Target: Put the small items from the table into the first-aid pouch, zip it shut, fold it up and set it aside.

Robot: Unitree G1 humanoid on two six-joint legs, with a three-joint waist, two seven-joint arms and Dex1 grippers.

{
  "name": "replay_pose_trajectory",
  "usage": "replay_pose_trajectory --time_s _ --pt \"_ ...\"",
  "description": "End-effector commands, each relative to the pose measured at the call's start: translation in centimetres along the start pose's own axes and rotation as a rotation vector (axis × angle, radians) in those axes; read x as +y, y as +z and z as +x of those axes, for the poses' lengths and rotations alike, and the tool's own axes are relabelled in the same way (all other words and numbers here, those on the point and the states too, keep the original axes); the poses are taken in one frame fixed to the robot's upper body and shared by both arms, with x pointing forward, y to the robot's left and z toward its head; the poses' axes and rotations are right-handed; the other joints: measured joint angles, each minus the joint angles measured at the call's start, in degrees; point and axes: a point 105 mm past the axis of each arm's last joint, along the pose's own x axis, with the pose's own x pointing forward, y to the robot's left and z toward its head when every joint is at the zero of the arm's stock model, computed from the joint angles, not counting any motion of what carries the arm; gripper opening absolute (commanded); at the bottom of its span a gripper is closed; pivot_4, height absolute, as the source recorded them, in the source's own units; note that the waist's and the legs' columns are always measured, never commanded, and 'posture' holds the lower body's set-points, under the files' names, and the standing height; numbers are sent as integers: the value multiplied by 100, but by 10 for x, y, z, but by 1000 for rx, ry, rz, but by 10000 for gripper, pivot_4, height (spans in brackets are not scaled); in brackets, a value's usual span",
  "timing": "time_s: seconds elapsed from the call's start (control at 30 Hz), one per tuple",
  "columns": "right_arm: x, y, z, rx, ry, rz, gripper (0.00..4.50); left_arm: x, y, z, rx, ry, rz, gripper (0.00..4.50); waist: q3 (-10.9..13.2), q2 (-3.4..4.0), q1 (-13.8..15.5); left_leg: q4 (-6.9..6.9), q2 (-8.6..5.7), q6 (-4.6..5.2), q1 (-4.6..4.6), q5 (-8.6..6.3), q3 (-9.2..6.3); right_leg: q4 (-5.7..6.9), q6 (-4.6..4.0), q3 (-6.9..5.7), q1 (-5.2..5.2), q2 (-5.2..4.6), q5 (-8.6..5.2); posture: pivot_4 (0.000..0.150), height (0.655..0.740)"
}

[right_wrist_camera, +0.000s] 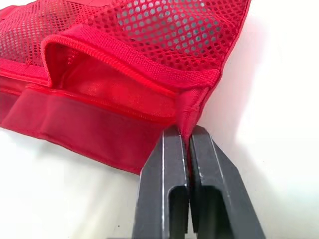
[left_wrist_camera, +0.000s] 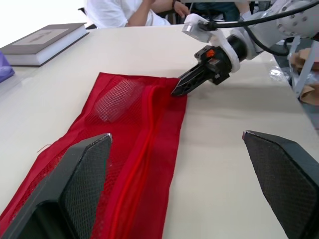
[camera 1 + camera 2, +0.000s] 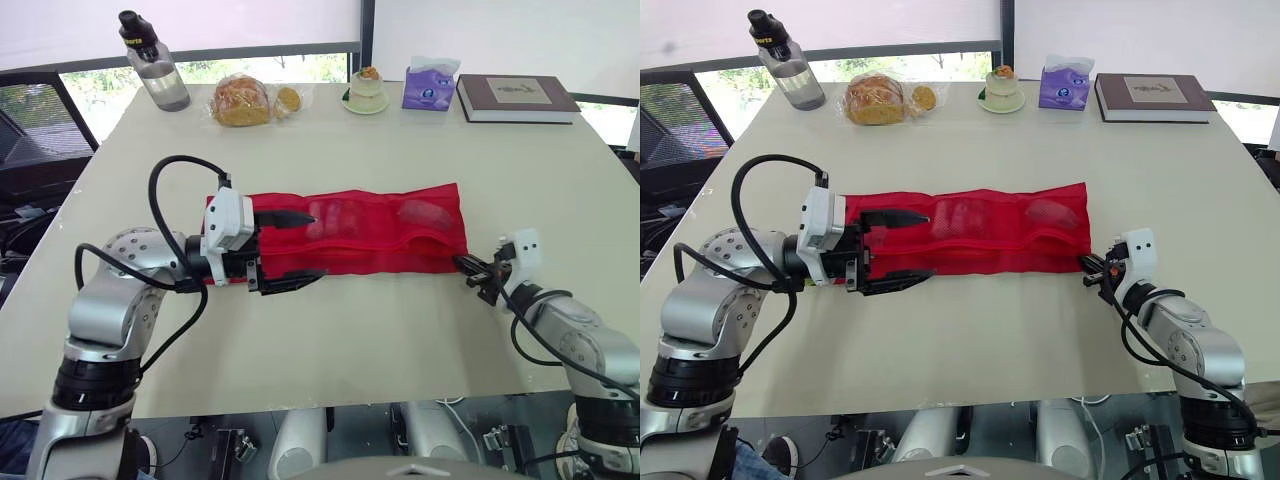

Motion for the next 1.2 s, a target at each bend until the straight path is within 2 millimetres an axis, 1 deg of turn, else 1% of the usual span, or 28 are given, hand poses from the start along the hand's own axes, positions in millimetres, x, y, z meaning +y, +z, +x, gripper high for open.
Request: replay_pose_trajectory --time_s 0.03,0.13,0.2,0.27,0.37,0.47,0.53,0.57,0.6,0.63,0.67,0.7,0.93,0.97,1.07,1.2 --pt "-13 15 -18 -35 -55 -50 316 -1 12 -6 -11 -2 43 45000 0 0 13 0 0 0 -1 0 -1 0 0 -1 0 0 0 1500 7400" --pt "-37 13 -33 17 -143 -121 316 -1 14 -6 -12 -5 42 45000 0 0 25 1 -3 0 -1 0 1 -1 0 4 0 0 -1 1500 7400" --pt "-61 10 -45 89 -240 -219 316 -2 15 -5 -12 -8 40 45000 0 0 25 2 -6 0 -3 0 4 -3 0 12 0 0 -2 1500 7400" --pt "-79 10 -53 137 -312 -284 316 -4 16 -4 -11 -11 36 45000 0 0 20 2 -7 0 -2 0 11 -5 0 21 0 0 -2 1500 7400" --pt "-105 13 -63 176 -430 -304 316 -7 16 -5 -5 -9 27 45000 -1 -2 13 2 -6 0 0 0 14 -4 0 24 0 1 -2 1500 7400" --pt "-135 15 -77 238 -576 -397 316 -6 11 -8 28 10 36 45000 -1 -2 26 3 -5 0 4 0 16 -2 0 27 0 2 -2 1500 7400" --pt "-146 17 -83 264 -619 -457 316 -6 10 -9 36 12 37 45000 -1 -2 51 6 -10 1 0 0 15 -4 -4 32 0 2 -5 1500 7400" --pt "-149 18 -85 270 -627 -461 316 -6 10 -10 37 12 35 45000 -2 -3 67 7 -14 2 -3 1 15 -5 -9 37 1 1 -8 1500 7400" --pt "-151 18 -86 272 -631 -461 316 -6 11 -11 36 13 33 45000 -3 -5 73 9 -17 2 -6 1 14 -6 -8 39 1 1 -8 1500 7400" --pt "-153 19 -87 272 -634 -454 4881 -6 11 -12 39 14 33 45000 -2 -4 68 9 -17 2 -7 1 14 -9 -7 41 2 1 -6 1500 7400" --pt "-154 19 -88 274 -635 -452 7651 -6 10 -12 40 14 33 45000 -2 -5 65 8 -17 2 -7 1 15 -9 -6 42 2 1 -6 1500 7400" --pt "-154 19 -90 278 -631 -453 9486 -6 10 -13 41 16 31 45000 -2 -4 51 8 -16 2 -7 1 15 -9 -4 42 2 2 -5 1500 7400" --pt "-145 22 -101 258 -580 -436 43063 -2 5 -19 29 69 -19 45000 -3 -5 13 2 -5 2 -3 1 11 -7 2 40 2 15 -2 1500 7400" --pt "-142 23 -103 250 -564 -436 44165 0 2 -21 26 90 -38 45000 -3 -5 10 2 -5 2 -1 1 11 -6 2 41 2 15 -2 1500 7400" --pt "-127 30 -103 196 -469 -445 44165 8 -9 -29 20 186 -101 45000 -3 -4 1 2 -2 2 0 1 13 -6 2 42 2 17 -5 1500 7400" --pt "-96 46 -96 71 -308 -423 44165 21 -27 -38 41 323 -211 45000 -2 -3 -14 2 0 2 5 1 18 -3 19 47 1 18 -12 1500 7400"
